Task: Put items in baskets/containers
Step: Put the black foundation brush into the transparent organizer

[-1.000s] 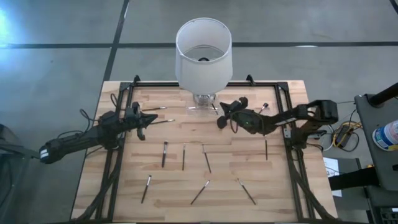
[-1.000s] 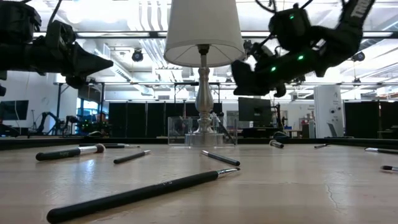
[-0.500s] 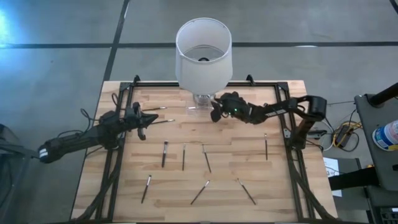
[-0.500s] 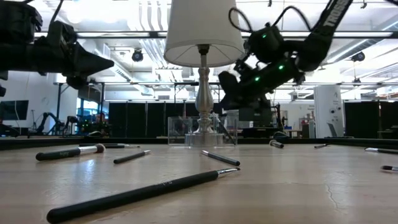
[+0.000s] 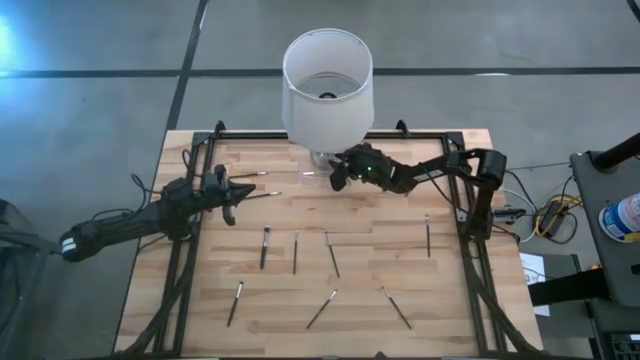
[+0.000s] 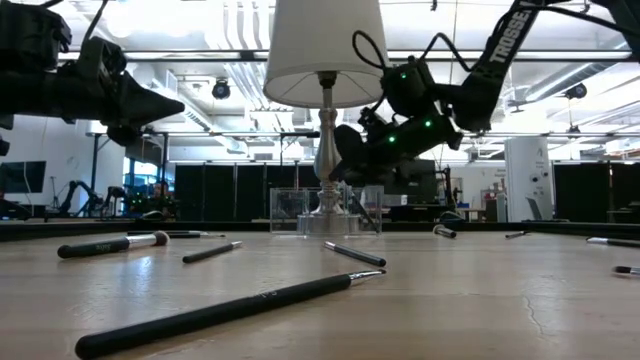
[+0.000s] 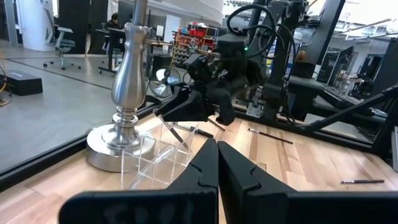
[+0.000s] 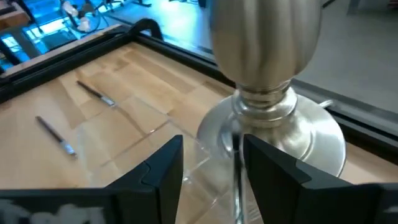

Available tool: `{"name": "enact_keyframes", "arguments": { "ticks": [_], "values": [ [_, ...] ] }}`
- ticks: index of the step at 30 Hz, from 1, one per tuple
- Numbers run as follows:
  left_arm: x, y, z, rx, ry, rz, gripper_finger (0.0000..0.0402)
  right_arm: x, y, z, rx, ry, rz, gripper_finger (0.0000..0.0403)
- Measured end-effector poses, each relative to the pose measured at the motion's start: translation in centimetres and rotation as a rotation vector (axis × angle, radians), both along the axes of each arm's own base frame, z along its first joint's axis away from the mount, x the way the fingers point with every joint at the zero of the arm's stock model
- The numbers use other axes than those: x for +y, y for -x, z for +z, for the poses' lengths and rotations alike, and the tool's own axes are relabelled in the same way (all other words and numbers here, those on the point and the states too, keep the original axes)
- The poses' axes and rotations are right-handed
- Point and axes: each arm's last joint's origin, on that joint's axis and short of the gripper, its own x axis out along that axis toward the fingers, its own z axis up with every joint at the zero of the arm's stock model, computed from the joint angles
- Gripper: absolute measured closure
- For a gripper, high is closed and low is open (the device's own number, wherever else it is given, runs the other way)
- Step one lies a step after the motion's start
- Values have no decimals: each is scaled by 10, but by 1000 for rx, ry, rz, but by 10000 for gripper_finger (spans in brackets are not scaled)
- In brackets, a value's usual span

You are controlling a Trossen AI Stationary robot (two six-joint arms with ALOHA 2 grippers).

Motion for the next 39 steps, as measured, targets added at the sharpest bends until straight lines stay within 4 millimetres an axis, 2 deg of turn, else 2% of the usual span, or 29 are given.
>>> {"name": "enact_keyframes", "arguments": {
  "ticks": [7,14,17,25,31,39],
  "values": [
    [0,-1,0,4,1,0,402,-3,-2,-2,23,31,-56,283],
    [0,-1,-1,6,2,0,402,-2,-2,0,26,33,-37,357],
    [0,-1,-1,6,2,0,402,-2,-2,-1,24,29,-34,377],
    [0,-1,-1,6,2,0,402,-2,-1,0,37,31,-54,383],
    [0,-1,-1,6,3,0,402,-1,3,14,-11,39,-128,383],
    [0,-1,-1,6,5,0,402,20,25,24,-169,37,-294,383]
  ]
}}
